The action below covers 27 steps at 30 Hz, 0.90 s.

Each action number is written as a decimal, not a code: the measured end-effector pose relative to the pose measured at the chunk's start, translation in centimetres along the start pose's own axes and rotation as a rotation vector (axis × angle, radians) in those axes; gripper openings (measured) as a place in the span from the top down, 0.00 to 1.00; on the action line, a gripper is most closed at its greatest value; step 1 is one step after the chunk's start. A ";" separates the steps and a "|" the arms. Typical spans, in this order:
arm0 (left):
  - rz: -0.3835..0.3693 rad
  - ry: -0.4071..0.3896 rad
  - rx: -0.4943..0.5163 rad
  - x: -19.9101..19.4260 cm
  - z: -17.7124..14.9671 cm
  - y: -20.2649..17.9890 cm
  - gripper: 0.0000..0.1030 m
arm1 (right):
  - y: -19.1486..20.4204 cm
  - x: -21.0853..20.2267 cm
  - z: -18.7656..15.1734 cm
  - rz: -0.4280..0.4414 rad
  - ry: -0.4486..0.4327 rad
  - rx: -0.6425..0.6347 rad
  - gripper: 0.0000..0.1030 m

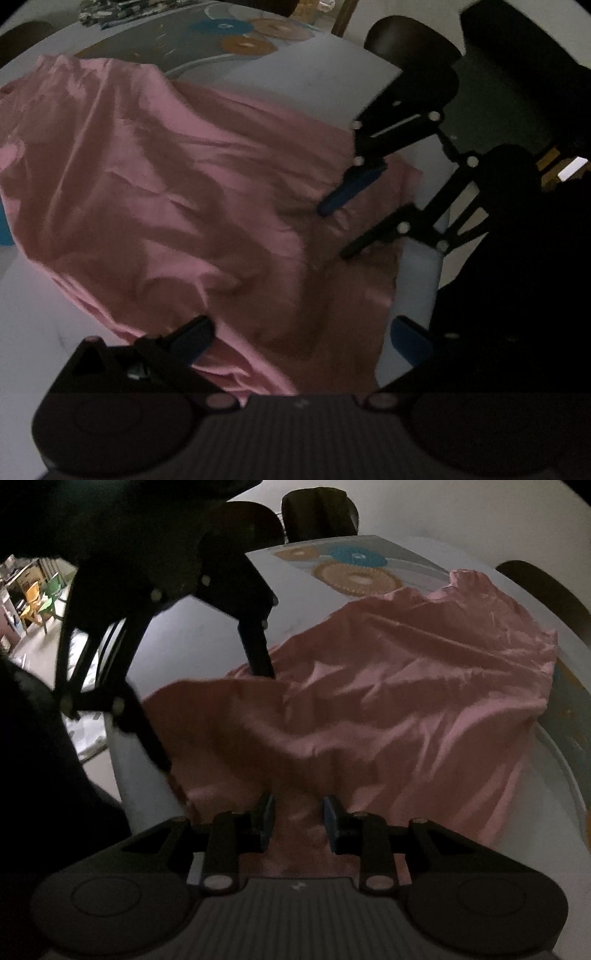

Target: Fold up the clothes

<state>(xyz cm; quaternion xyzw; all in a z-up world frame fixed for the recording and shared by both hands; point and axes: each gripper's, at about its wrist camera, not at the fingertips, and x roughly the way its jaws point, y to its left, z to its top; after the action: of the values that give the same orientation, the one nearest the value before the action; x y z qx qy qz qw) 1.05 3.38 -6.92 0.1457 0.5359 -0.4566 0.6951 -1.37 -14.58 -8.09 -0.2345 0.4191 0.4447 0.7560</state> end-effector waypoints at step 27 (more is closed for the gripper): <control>0.169 -0.076 -0.019 1.2 2.9 -2.2 0.00 | -4.2 -2.1 -0.4 -0.087 -0.059 0.176 0.67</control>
<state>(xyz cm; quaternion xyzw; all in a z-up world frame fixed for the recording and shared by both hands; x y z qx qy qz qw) 1.04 -0.37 -6.21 0.1664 0.4991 -0.3966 0.7523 1.61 -17.98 -6.59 -0.1720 0.4233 0.3795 0.8045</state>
